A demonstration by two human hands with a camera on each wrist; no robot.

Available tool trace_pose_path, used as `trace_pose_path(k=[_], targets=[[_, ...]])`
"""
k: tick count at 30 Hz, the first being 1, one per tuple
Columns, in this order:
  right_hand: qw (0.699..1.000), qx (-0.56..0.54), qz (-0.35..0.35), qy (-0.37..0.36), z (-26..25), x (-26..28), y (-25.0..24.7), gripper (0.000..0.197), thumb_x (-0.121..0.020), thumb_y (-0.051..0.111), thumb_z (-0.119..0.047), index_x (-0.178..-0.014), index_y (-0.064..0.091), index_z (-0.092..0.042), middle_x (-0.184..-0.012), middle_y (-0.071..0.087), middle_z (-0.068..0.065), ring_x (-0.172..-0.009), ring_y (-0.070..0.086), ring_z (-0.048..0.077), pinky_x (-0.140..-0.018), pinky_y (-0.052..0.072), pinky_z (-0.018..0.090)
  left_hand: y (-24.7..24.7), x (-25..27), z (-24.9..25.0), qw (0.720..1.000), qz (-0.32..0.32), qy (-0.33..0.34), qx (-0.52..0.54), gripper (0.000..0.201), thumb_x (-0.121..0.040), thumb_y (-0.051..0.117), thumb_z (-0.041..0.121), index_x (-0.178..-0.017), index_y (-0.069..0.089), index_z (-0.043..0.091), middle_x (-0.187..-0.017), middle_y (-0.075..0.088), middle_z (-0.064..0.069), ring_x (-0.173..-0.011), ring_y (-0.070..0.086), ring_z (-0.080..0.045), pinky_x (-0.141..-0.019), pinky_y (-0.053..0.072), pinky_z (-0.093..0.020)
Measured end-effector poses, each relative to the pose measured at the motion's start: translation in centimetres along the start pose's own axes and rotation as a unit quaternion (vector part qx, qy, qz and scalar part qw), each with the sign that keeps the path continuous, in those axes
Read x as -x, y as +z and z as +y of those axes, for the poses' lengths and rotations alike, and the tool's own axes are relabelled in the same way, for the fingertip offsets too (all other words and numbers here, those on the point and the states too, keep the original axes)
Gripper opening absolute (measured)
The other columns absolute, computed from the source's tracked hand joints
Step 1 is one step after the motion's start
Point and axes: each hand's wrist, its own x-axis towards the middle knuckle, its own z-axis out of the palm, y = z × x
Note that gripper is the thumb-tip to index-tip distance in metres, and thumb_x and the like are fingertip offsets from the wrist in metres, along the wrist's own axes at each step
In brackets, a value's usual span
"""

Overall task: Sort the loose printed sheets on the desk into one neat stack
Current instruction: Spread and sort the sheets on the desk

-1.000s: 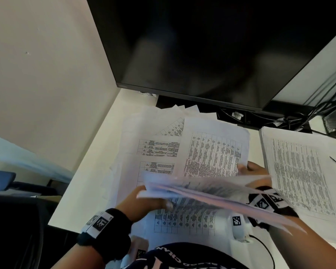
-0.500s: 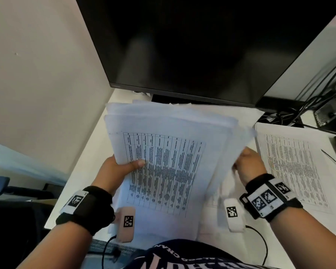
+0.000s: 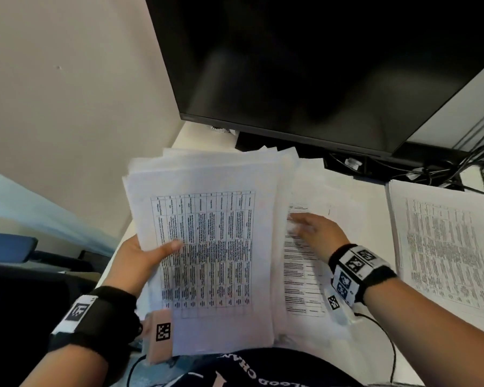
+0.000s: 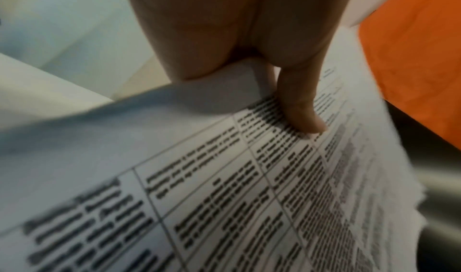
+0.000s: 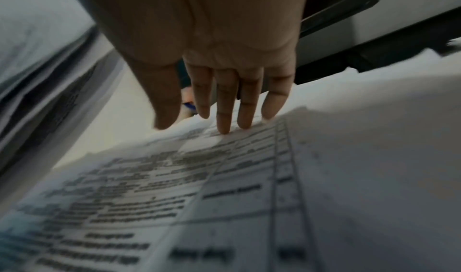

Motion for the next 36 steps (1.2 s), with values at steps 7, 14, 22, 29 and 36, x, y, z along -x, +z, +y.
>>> trace_pose_path(k=[7,14,22,29,36], targets=[[0.903,0.419,-0.087,-0.030,-2.2,-2.7,3.2,0.036,-0.075,0.063,-0.047,-0.104,0.054,-0.029,-0.118,0.056,-0.003,-0.113,0.049,0.023,-0.095,0.036,0.041,-1.2,0.9,-1.2,0.999,-0.005,-0.027,0.022,0.036,-0.061,0.080,0.019,-0.095,0.069,0.020,-0.083,0.074,0.018,-0.080,0.069,0.004,-0.078,0.047,-0.023],[0.886,0.460,-0.056,0.007,-4.7,-5.8,0.1,0.015,-0.087,0.050,-0.036,-0.100,0.046,-0.031,-0.096,0.045,-0.005,-0.110,0.044,0.021,-0.093,0.034,0.037,-0.9,0.6,-1.6,0.996,-0.025,-0.052,0.065,0.029,-0.057,0.085,0.004,-0.084,0.075,0.009,-0.092,0.076,-0.010,-0.090,0.071,-0.025,-0.083,0.054,-0.038],[0.924,0.374,-0.074,0.027,-4.1,-8.8,-0.3,0.047,-0.091,0.053,-0.029,-0.134,0.042,-0.016,-0.140,0.040,0.008,-0.131,0.035,0.029,-0.109,0.029,0.045,-0.6,-0.1,-1.7,0.996,-0.039,-0.030,0.078,0.071,-0.032,0.084,0.037,-0.095,0.072,0.005,-0.092,0.076,-0.005,-0.086,0.072,-0.017,-0.075,0.056,-0.027],[0.913,0.389,-0.110,0.049,-3.3,-7.8,0.4,0.058,-0.078,0.050,-0.046,-0.128,0.048,-0.017,-0.133,0.050,0.006,-0.122,0.047,0.027,-0.102,0.037,0.037,-0.7,-0.8,-1.4,0.995,-0.019,-0.043,0.091,0.045,-0.045,0.085,0.030,-0.088,0.075,0.019,-0.097,0.076,0.000,-0.091,0.071,-0.012,-0.089,0.049,-0.035],[0.999,-0.015,0.026,0.023,-2.7,-3.9,-3.3,0.014,-0.092,0.055,-0.017,-0.098,0.068,-0.016,-0.084,0.069,0.000,-0.077,0.063,0.020,-0.071,0.045,0.027,-0.8,-1.8,0.8,0.978,0.006,0.008,0.209,0.100,-0.039,0.092,0.040,-0.127,0.057,0.008,-0.122,0.067,-0.006,-0.115,0.062,-0.018,-0.100,0.044,-0.038]])
